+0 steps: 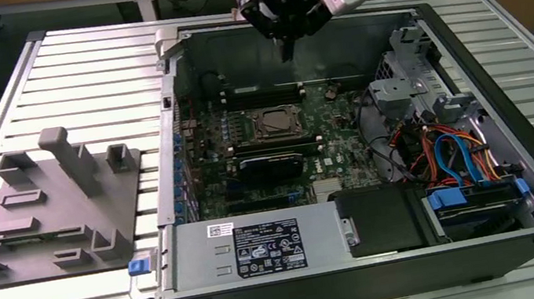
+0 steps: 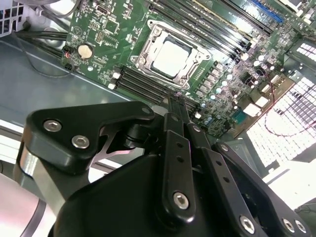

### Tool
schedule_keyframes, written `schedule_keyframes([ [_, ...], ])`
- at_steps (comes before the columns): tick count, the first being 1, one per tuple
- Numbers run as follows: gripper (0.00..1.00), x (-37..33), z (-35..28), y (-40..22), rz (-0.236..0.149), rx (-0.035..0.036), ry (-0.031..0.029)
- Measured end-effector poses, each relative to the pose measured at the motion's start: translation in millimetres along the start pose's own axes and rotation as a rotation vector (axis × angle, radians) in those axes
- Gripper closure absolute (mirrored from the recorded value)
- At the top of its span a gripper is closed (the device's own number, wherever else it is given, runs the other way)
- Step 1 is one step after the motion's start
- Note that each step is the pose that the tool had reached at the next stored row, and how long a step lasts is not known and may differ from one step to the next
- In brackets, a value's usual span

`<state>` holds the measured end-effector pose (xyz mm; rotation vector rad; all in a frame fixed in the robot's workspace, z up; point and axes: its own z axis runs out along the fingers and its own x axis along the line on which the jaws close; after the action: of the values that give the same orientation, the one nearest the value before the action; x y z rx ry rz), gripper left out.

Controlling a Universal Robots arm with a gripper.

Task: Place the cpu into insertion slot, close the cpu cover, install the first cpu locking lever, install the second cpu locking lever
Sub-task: 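Install the second cpu locking lever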

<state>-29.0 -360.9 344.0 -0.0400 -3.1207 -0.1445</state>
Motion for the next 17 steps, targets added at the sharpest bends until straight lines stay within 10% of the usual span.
schedule_keyframes([
  [17, 0.89, 0.9, 8.6, -3.8, -0.001, -0.0002, -0.0069],
])
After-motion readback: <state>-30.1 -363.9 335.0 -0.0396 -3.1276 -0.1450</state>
